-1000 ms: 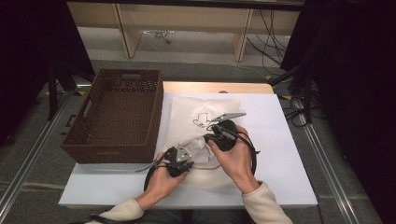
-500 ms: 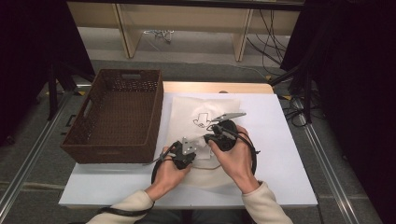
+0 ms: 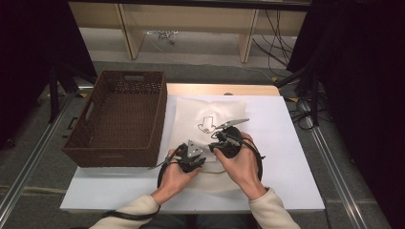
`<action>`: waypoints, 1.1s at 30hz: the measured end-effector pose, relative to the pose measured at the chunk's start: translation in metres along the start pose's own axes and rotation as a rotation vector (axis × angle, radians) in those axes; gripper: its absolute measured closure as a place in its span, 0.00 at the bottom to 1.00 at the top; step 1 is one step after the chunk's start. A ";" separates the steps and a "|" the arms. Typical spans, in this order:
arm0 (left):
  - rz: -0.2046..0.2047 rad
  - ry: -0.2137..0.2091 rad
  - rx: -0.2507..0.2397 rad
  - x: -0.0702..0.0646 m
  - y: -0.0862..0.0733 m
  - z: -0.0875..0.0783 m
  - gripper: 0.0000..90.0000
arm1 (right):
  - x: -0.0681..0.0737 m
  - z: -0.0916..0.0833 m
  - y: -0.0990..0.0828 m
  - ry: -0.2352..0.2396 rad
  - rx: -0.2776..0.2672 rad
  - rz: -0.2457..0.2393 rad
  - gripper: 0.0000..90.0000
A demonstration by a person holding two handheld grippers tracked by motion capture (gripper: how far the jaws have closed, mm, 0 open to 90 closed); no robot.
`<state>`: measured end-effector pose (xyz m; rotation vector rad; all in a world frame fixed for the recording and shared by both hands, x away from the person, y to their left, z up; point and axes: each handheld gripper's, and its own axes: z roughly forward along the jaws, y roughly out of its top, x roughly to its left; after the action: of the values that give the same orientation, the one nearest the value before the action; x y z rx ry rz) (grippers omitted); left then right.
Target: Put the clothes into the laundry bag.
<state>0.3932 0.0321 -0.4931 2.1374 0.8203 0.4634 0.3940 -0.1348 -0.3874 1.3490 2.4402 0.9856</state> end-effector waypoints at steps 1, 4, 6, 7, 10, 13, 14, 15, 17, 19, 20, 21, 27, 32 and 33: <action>0.000 -0.003 -0.002 0.000 -0.001 -0.002 0.74 | 0.000 0.002 -0.001 0.002 0.010 0.010 0.95; 0.018 0.008 -0.004 0.000 -0.005 -0.014 0.69 | -0.002 0.007 -0.005 0.006 0.025 -0.001 0.93; 0.001 0.007 -0.020 0.001 -0.006 -0.023 0.68 | -0.005 0.012 -0.007 0.008 0.037 -0.023 0.91; -0.002 0.008 -0.040 0.002 -0.006 -0.027 0.68 | -0.005 0.013 -0.008 0.009 0.042 -0.017 0.91; 0.012 -0.005 -0.059 0.005 -0.008 -0.041 0.67 | -0.007 0.018 -0.011 0.011 0.091 -0.016 0.88; 0.001 -0.011 -0.065 0.005 -0.014 -0.055 0.67 | -0.007 0.022 -0.013 0.013 0.122 -0.003 0.83; -0.023 -0.019 -0.065 0.004 -0.017 -0.059 0.67 | -0.007 0.022 -0.013 0.013 0.122 -0.003 0.83; -0.019 -0.027 -0.069 0.006 -0.020 -0.065 0.67 | -0.007 0.022 -0.014 0.020 0.134 0.005 0.82; -0.037 -0.029 -0.068 0.006 -0.023 -0.074 0.66 | -0.011 0.025 -0.016 0.014 0.152 -0.010 0.78; -0.055 -0.024 -0.073 0.007 -0.026 -0.082 0.65 | -0.014 0.027 -0.017 0.013 0.172 -0.003 0.76; -0.065 -0.027 -0.098 0.007 -0.028 -0.085 0.64 | -0.014 0.027 -0.017 0.010 0.181 0.009 0.74; -0.046 -0.022 -0.080 0.009 -0.029 -0.089 0.63 | -0.017 0.027 -0.018 0.018 0.185 0.013 0.73; -0.062 0.026 -0.030 0.010 -0.044 -0.096 0.51 | -0.020 0.016 -0.017 0.002 0.145 0.026 0.72; -0.072 0.042 0.048 0.008 -0.060 -0.095 0.47 | -0.022 0.013 -0.020 -0.013 0.136 0.023 0.72; -0.085 0.049 0.044 0.008 -0.062 -0.095 0.46 | -0.024 0.013 -0.020 -0.012 0.135 0.010 0.72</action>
<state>0.3206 0.1189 -0.4812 2.1290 0.9525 0.4595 0.3997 -0.1557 -0.4135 1.4057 2.5333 0.8257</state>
